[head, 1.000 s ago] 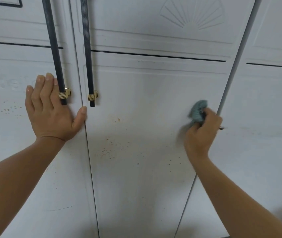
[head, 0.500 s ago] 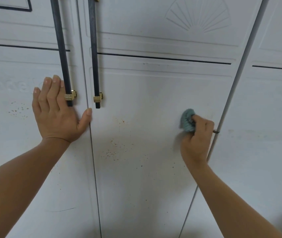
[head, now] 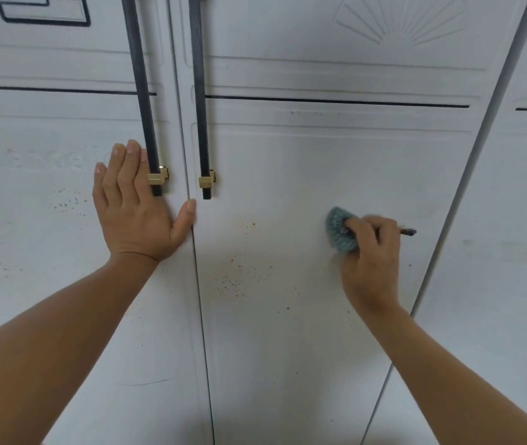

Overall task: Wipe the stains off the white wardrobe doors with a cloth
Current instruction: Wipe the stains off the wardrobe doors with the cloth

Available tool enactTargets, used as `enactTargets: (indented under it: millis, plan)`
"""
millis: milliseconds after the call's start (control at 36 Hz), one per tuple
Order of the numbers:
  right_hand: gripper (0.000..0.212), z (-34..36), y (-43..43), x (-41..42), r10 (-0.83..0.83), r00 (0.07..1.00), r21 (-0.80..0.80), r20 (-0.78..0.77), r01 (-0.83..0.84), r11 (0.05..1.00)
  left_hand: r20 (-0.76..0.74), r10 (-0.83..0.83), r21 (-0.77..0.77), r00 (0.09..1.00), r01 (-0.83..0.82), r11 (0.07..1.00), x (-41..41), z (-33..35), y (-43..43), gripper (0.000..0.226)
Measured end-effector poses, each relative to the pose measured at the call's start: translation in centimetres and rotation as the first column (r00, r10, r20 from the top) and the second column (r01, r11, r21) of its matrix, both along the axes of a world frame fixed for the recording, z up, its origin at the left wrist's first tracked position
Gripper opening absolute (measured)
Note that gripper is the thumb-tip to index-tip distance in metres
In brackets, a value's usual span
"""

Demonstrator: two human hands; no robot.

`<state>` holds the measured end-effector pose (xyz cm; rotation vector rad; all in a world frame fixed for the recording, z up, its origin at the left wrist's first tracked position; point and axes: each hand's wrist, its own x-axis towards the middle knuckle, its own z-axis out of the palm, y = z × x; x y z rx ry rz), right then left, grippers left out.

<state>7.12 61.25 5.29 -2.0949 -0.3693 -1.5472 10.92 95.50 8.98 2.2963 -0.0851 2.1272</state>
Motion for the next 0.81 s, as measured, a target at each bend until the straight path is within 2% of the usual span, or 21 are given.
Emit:
enactTargets:
  millis: [111, 194, 250, 306, 361, 389, 472, 556, 611, 667, 722, 750, 806]
  plan:
    - [0.045, 3.0, -1.1, -0.1, -0.003, 0.995, 0.257, 0.098, -0.022, 0.966, -0.016, 0.021, -0.005, 1.000, -0.021, 1.000, -0.2, 0.1, -0.1, 0.089]
    - [0.045, 3.0, -0.6, 0.5, -0.037, 0.996, 0.300, 0.076, 0.013, 0.954, -0.022, 0.023, -0.005, 0.999, -0.024, 1.000, -0.3, 0.2, -0.1, 0.090]
    - [0.040, 1.5, 0.2, 0.4, -0.062, 0.997, 0.169, 0.047, 0.053, 0.984, -0.021, 0.021, -0.002, 1.000, -0.021, 1.000, -0.2, 0.1, -0.2, 0.090]
    - [0.035, -0.5, 0.8, 0.1, -0.024, 1.000, -0.056, -0.004, 0.024, 0.998, -0.022, 0.021, 0.000, 1.000, -0.021, 1.000, -0.2, 0.1, -0.1, 0.090]
    - [0.031, -1.8, 0.8, -0.1, 0.010, 0.998, -0.272, -0.065, -0.028, 0.962, -0.033, 0.020, -0.002, 0.999, -0.020, 1.000, -0.3, 0.1, -0.1, 0.090]
    - [0.030, -1.7, 0.6, -0.2, 0.028, 0.996, -0.321, -0.086, -0.054, 0.946, -0.037, 0.018, -0.002, 0.999, -0.018, 1.000, -0.3, 0.1, -0.2, 0.090]
    - [0.031, 0.8, 0.6, -0.4, 0.099, 0.993, -0.251, -0.058, -0.110, 0.962, -0.043, 0.019, -0.010, 0.999, -0.019, 1.000, -0.4, 0.2, -0.3, 0.090]
    - [0.030, 4.2, 1.0, 0.0, 0.065, 0.997, -0.132, 0.044, -0.059, 0.989, -0.063, 0.015, -0.013, 0.998, -0.016, 1.000, -0.6, 0.3, -0.4, 0.091]
    - [0.030, 4.7, 1.7, 0.1, 0.053, 0.997, -0.126, 0.060, -0.045, 0.991, -0.074, 0.018, -0.014, 0.997, -0.019, 1.000, -0.7, 0.2, -0.3, 0.091]
    - [0.025, 3.6, 1.9, 0.2, 0.056, 0.996, -0.284, 0.067, -0.035, 0.958, -0.079, 0.016, -0.011, 0.997, -0.017, 1.000, -0.6, 0.2, -0.3, 0.091]
    - [0.017, 1.8, 1.6, 0.5, 0.078, 0.995, -0.512, 0.060, -0.036, 0.858, -0.063, 0.024, -0.011, 0.998, -0.024, 1.000, -0.5, 0.2, -0.1, 0.091]
    - [0.020, 1.0, 1.2, 0.5, 0.078, 0.996, -0.590, 0.049, -0.034, 0.807, -0.056, 0.021, -0.007, 0.998, -0.021, 1.000, -0.5, 0.2, -0.2, 0.090]
    - [0.024, 0.3, 0.6, 0.6, 0.076, 0.997, -0.648, 0.034, -0.036, 0.761, -0.055, 0.018, -0.002, 0.998, -0.018, 1.000, -0.4, 0.2, -0.2, 0.090]
